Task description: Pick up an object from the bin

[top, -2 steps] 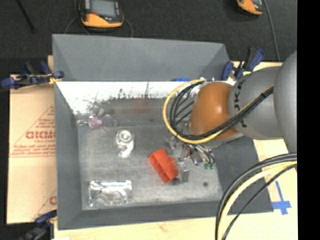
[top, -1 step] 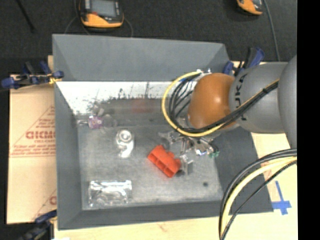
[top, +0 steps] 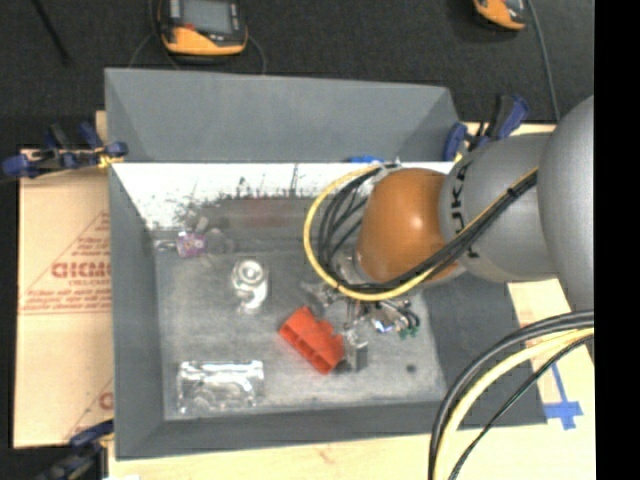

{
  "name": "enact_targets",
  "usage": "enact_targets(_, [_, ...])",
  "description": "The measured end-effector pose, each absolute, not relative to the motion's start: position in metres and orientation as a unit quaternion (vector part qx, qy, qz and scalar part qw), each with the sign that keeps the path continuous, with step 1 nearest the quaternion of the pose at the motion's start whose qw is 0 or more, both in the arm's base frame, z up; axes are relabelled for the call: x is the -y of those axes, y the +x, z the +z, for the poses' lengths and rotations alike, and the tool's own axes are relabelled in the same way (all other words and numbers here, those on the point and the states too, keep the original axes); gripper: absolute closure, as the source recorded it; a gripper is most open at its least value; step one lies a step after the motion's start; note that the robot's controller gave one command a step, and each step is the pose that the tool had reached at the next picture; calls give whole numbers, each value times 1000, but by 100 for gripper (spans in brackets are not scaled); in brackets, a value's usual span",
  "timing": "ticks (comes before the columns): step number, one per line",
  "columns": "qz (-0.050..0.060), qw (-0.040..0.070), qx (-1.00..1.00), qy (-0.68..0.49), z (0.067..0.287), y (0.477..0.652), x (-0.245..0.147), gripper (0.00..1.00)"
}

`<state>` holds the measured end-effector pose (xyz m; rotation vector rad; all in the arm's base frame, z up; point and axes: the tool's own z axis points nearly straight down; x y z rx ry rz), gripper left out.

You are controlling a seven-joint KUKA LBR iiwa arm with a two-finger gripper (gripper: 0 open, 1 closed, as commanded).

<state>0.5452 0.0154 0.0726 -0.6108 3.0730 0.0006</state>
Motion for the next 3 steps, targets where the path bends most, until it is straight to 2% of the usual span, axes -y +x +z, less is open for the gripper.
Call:
enact_targets(1, [0, 5, -985, -172, 72, 506, -36, 0])
enact_targets(2, [0, 1, -1000, 18, 70, 493, -34, 0])
enact_targets(3, [0, 0, -1000, 15, 70, 493, -34, 100])
